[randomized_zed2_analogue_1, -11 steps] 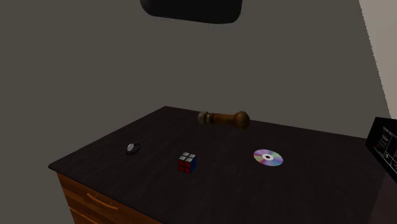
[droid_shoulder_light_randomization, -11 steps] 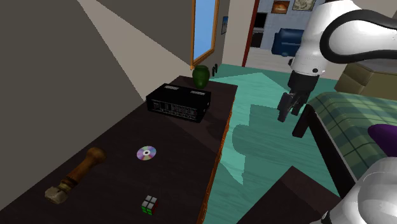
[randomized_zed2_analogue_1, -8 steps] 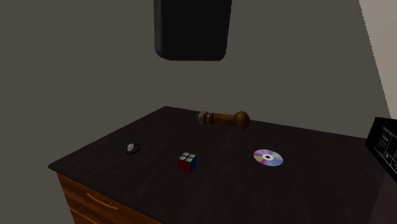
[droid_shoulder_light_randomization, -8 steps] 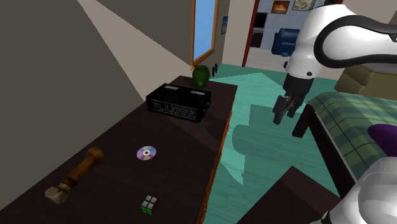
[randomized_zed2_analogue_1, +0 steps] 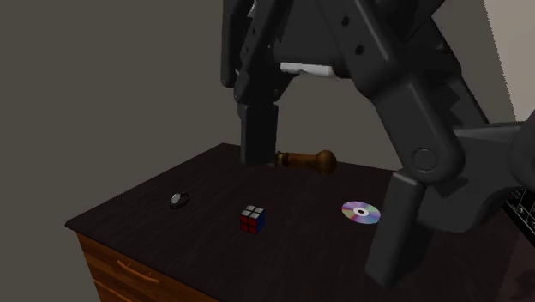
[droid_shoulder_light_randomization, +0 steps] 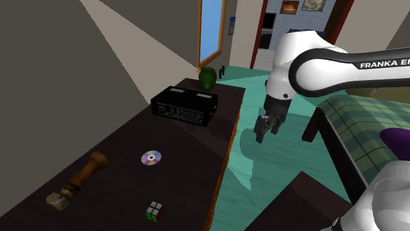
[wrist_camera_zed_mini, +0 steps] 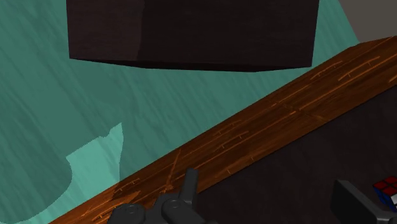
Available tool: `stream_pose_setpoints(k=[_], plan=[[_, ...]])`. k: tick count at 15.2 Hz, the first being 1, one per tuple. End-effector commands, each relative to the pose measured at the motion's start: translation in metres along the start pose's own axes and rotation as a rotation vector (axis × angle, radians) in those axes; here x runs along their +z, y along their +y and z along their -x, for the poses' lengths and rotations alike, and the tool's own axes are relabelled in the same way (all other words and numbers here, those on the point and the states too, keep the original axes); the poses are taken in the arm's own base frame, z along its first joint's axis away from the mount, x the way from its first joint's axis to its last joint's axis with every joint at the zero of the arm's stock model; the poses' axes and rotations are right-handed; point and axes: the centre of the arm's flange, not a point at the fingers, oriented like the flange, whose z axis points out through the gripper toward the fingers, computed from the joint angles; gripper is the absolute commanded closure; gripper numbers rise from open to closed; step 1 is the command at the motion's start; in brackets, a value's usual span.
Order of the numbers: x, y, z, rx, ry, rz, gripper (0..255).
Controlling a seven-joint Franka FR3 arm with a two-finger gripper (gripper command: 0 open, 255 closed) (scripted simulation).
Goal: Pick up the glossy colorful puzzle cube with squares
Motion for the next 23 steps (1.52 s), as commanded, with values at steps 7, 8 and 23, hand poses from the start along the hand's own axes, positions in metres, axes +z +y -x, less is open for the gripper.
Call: stream_pose_setpoints(k=[7,8,23], plan=[[0.062,-0.078,-0.041,-0.044,0.002,0.009,0],[0.070,-0.088,-0.046,-0.049,0.002,0.010,0],[0.188,-0.234,-0.113,-0.132,0.005,0.028,0]])
